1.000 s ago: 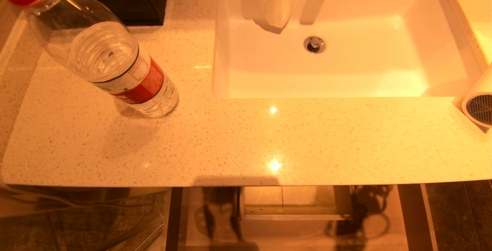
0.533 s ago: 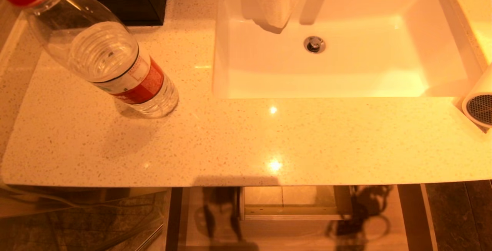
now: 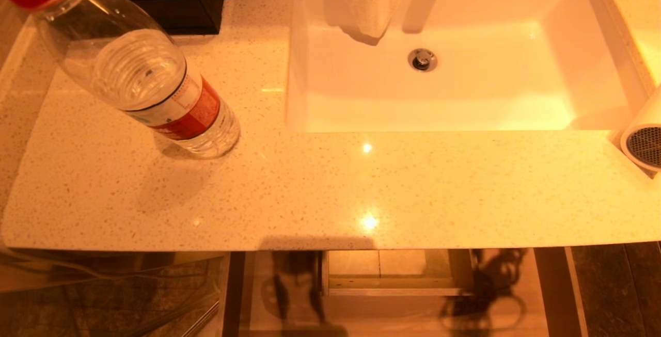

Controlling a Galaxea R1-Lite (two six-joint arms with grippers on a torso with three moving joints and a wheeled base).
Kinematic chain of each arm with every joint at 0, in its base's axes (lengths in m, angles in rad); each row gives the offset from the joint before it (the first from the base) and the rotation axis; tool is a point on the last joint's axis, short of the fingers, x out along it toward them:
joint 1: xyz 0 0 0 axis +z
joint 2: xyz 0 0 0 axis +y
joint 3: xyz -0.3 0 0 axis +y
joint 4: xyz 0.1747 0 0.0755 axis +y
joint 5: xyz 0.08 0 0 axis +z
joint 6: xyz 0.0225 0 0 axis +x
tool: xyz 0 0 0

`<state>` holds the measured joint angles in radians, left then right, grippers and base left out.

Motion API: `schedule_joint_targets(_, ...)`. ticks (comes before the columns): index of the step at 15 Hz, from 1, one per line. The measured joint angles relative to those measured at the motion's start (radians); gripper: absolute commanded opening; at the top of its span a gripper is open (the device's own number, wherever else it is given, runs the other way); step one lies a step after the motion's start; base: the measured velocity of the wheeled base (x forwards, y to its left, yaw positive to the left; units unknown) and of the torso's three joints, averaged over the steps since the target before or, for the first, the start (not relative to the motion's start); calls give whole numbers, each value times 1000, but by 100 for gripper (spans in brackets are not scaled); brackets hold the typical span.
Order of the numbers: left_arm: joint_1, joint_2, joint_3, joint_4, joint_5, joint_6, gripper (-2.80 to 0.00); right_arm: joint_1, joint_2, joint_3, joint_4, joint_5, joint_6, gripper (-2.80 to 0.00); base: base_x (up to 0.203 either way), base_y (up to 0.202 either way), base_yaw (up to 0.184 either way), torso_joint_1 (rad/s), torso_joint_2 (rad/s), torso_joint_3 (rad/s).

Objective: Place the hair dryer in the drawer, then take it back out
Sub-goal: Pick up the hairdryer

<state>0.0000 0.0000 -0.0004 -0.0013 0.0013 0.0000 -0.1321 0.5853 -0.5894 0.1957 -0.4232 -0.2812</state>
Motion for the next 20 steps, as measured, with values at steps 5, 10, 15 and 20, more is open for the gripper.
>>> schedule_joint_targets(5,0,0,0,0,0,0,-280,24,37,-30,-47,45,-88,0,0,0,0,0,0,0)
schedule_joint_targets(10,0,0,0,0,0,0,-280,29,56,-41,-49,153,-125,0,0,0,0,0,0,0)
schedule_joint_targets(15,0,0,0,0,0,0,-280,32,74,-97,-55,250,-167,0,0,0,0,0,0,0)
schedule_joint_targets(20,0,0,0,0,0,0,-280,31,112,-120,-107,250,-219,0,0,0,0,0,0,0)
